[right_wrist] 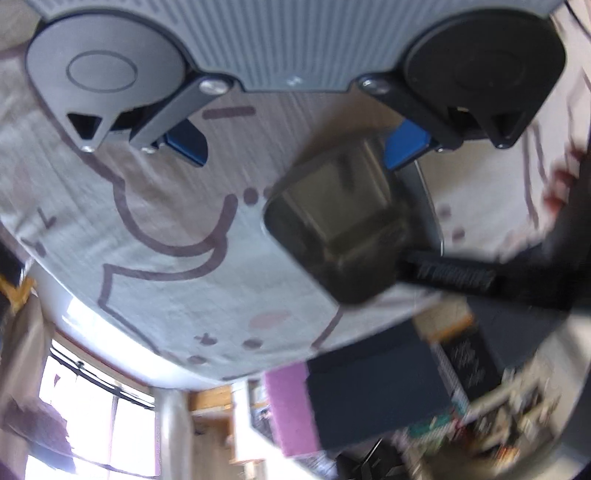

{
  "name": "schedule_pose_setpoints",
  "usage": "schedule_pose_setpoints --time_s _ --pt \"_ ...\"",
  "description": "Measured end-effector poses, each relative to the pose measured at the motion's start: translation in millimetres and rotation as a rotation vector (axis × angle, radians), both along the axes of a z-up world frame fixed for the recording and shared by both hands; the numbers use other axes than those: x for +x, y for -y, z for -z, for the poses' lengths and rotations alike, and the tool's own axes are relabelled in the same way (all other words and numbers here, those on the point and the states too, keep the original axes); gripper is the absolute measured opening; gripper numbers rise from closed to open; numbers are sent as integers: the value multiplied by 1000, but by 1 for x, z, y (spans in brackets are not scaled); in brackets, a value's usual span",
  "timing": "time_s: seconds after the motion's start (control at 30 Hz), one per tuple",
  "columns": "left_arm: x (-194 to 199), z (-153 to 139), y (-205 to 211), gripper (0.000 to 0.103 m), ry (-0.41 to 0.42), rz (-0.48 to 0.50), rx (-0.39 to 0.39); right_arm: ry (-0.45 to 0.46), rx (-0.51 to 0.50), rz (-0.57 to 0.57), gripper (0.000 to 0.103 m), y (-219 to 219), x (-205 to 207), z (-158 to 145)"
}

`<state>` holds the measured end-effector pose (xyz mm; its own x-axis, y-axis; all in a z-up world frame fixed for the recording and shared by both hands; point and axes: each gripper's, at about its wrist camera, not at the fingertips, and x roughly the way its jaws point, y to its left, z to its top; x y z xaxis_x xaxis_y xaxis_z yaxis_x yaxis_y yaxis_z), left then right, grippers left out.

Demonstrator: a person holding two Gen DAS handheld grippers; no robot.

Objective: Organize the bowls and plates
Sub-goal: 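Move both grippers to the second square steel dish and close on its rim, then lift the second square steel dish with both grippers toward the first dish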

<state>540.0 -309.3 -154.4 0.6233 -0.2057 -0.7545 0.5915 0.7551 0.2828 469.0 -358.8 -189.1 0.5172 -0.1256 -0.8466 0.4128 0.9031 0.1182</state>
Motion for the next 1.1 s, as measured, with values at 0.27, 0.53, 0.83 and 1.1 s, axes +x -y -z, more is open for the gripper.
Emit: schedule_pose_setpoints --time_s 0.27,0.53,0.83,1.1 --pt "1 8 -27 103 -15 -29 -9 -8 -66 42 103 25 -12 2" --pt "-13 11 -58 89 -136 -40 -83 68 -13 138 102 52 -16 15" --pt "-29 17 -68 46 -305 -111 -233 137 68 75 31 52 2 14" --pt "-36 13 -63 7 -366 -142 -303 179 129 30 6 48 9 13"
